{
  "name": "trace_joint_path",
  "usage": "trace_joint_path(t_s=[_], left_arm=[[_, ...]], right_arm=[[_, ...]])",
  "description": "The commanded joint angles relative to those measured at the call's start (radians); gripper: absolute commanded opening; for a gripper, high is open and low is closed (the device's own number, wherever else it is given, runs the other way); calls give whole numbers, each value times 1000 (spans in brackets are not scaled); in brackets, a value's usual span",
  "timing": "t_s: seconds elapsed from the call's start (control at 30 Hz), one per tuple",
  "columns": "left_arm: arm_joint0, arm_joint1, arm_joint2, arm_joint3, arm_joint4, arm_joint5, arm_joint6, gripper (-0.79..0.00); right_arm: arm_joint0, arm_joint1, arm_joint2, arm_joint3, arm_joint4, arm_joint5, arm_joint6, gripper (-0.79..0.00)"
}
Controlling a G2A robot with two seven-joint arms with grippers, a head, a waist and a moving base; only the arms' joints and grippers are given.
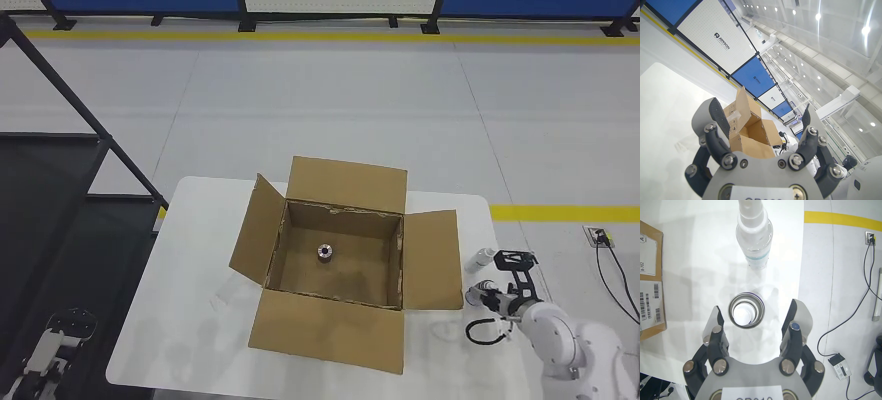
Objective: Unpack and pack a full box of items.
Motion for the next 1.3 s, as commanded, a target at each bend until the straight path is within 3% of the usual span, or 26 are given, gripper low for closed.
trace_joint_path(t_s=[0.0, 0.13, 0.47, 0.9, 1.1, 1.27], left_arm=[[0, 0, 0, 0, 0, 0, 0, 0], [0, 0, 0, 0, 0, 0, 0, 0], [0, 0, 0, 0, 0, 0, 0, 0], [0, 0, 0, 0, 0, 0, 0, 0], [0, 0, 0, 0, 0, 0, 0, 0], [0, 0, 0, 0, 0, 0, 0, 0]], right_arm=[[-4, 2, 1, 2, 7, -3, -5, -656], [-15, 6, 8, -7, 28, -16, -14, -785], [-64, 17, 56, -90, 111, -17, -59, -785], [-243, 9, 148, -504, 302, 136, -246, -785], [-286, 0, 41, -648, 290, 197, -346, -785], [-239, 2, -98, -666, 225, 167, -324, -785]])
